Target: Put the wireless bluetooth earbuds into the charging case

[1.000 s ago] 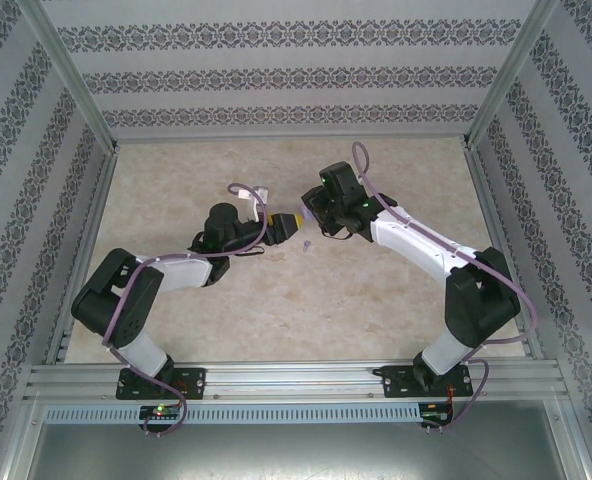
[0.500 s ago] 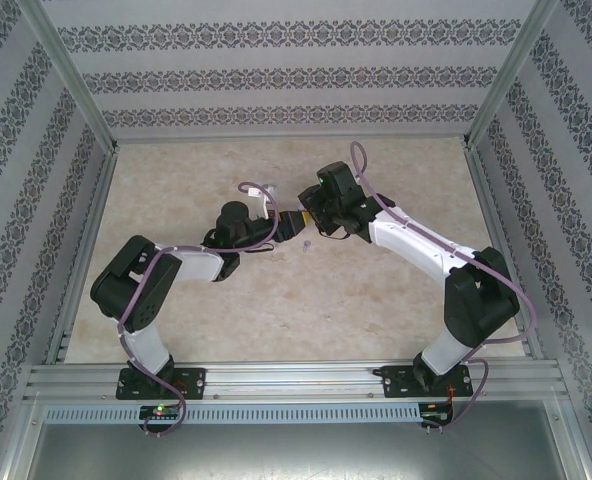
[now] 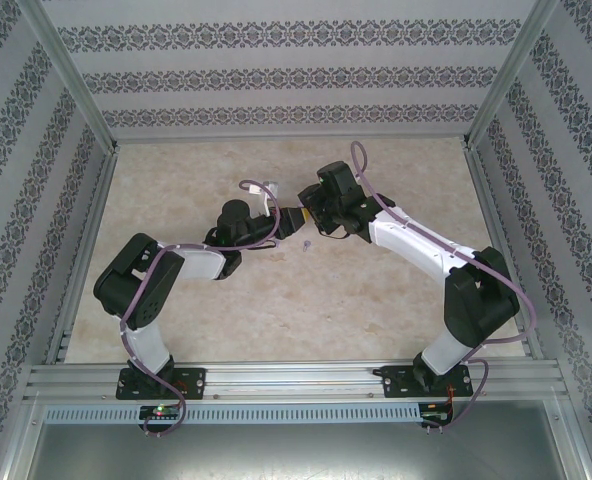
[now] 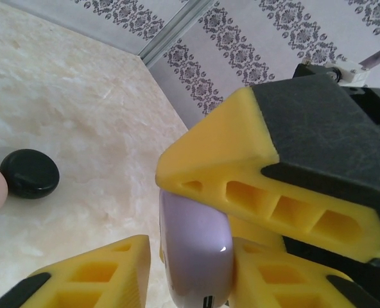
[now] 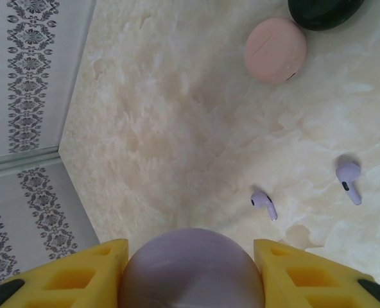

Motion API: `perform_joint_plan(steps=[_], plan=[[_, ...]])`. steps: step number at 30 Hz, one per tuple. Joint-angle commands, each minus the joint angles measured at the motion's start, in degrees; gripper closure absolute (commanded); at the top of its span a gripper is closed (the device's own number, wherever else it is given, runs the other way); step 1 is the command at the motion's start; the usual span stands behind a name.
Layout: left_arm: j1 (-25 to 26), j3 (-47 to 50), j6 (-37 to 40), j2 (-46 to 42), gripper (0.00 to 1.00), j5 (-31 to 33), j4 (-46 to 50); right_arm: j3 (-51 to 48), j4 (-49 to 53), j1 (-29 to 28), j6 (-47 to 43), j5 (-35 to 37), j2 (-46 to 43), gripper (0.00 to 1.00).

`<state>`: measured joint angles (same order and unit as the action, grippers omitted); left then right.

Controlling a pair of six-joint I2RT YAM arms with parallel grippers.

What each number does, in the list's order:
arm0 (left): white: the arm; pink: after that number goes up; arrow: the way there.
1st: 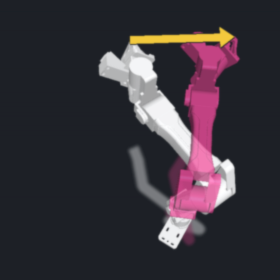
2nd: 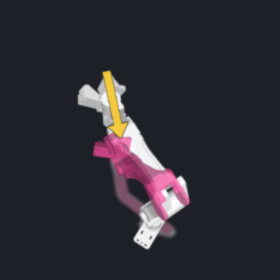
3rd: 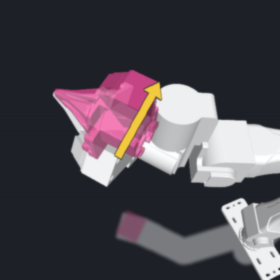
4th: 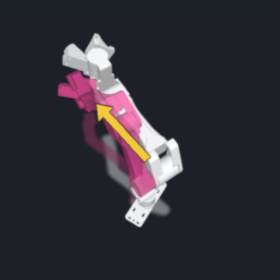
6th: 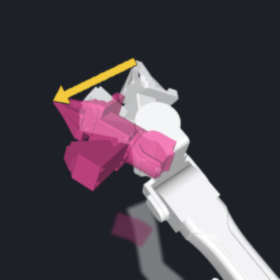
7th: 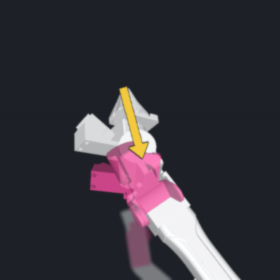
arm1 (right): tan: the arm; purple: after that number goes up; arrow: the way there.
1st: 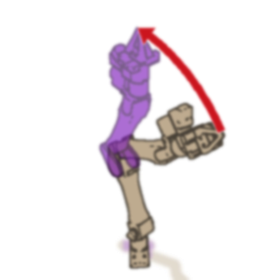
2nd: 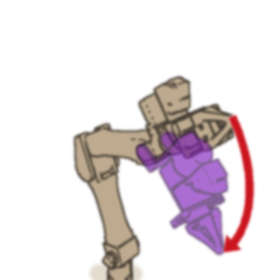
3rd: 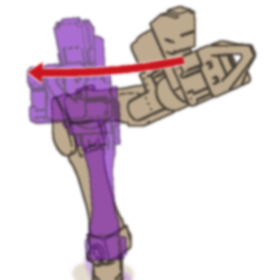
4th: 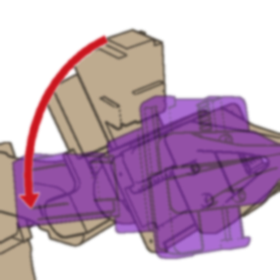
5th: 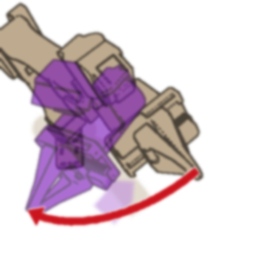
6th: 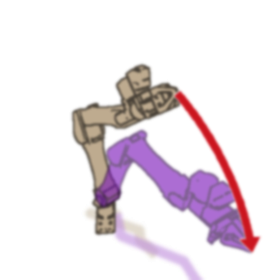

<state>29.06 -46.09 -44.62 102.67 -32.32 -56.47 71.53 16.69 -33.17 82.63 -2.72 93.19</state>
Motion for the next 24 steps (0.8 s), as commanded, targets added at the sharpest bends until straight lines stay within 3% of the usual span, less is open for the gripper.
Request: perform_joint_plan(steps=[1, 8, 13, 16, 20, 24], plan=[[0.7, -1.4, -0.1, 1.1, 0.69, 0.2, -3.1, 0.2, -1.5, -0.4, 0.9, -1.1, 0.5, 0.56], [1.1, -1.6, -0.3, 1.5, 0.86, -0.2, -3.2, 0.0, -2.6, -0.4, 1.3, -1.6, 0.1, 0.52], [1.0, -1.6, -0.2, 0.7, 1.0, 0.0, -2.5, 0.5, -3.7, 0.4, -0.3, -1.4, -1.4, 0.27], [0.9, -1.5, 0.6, -0.4, 1.0, 0.1, -1.2, 0.2, -3.3, 1.3, -2.3, -1.4, -3.6, 0.19], [-0.3, -1.1, 2.7, -3.5, 1.0, -0.7, 2.5, -2.6, -1.9, 3.3, -7.3, -0.9, -8.5, 0.18], [-2.1, -1.8, 5.9, -7.4, 1.0, -4.0, 8.7, -7.1, -2.5, 6.8, -18.4, -2.8, -13.5, 0.17]])
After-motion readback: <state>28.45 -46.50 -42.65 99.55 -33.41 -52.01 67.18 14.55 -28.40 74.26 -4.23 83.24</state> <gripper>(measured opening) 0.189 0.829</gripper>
